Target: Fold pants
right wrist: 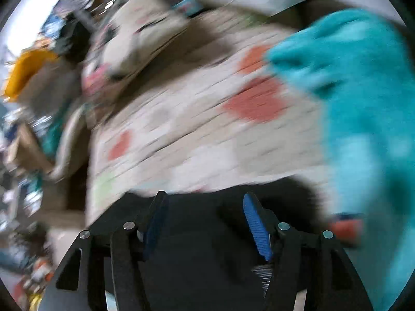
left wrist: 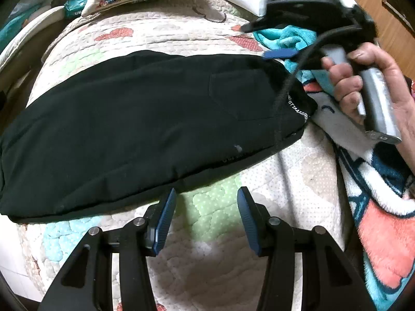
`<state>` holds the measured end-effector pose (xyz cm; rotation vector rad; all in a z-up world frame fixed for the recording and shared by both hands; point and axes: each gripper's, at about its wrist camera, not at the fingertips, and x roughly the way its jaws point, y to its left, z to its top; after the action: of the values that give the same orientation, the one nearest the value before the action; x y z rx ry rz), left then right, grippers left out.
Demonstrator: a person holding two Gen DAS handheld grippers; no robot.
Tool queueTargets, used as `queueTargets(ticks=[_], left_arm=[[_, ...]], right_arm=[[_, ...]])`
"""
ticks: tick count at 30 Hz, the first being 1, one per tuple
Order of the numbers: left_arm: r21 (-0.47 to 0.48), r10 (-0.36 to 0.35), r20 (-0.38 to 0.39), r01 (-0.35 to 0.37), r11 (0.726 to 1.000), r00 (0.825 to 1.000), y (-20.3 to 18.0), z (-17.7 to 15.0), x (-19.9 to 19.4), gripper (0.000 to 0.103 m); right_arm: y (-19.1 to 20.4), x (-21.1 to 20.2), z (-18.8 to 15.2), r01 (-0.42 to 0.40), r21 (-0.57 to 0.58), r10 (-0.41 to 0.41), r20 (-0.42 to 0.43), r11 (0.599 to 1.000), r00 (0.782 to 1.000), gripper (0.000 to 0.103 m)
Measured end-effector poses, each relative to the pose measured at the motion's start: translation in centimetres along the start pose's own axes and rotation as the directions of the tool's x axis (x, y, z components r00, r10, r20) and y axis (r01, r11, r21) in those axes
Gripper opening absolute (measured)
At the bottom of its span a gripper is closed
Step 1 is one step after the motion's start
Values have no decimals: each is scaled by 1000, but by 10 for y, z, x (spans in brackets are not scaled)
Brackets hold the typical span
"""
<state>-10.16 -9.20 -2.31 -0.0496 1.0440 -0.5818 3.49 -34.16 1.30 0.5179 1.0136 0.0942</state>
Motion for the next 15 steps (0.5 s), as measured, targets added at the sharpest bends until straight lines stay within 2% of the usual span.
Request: queueTargets(ticks=[1,2,3,4,6,9,12,15], left_arm=[[-5,3,3,-3,1000,1000,2,0,-1,48],[-12,3,6,-3,1000,1000,4,1,-2,48],[-21,1,8,-1,1000,1000,6,2,-3,48],[-30,3,13,-2,1000,1000,9,3,-5,48],[-47,1,22,0,999,1000,14,5,-8,48],[-72,4,30,-2,997,1000,23,7,-12,48],[-136,34,61,-26,990,998,43,9,-21,48],[-192,88,87,-70,979,992,65,9,-28,48]], right_arm=[[-3,13,-1,19,5,-19,-40,1000,999,65],[-10,27,0,88,13,-86,-86,996,993,60],[-21,39,0,113,47,-106,-122,993,987,54],[-26,41,-1,118,78,-108,-116,990,987,47],[-20,35,-1,135,81,-129,-81,988,988,45],[21,28,-1,176,-74,-177,-14,982,984,51],[58,52,6,118,-196,-132,-58,973,990,51],[98,93,15,83,-298,-116,-94,951,989,51]])
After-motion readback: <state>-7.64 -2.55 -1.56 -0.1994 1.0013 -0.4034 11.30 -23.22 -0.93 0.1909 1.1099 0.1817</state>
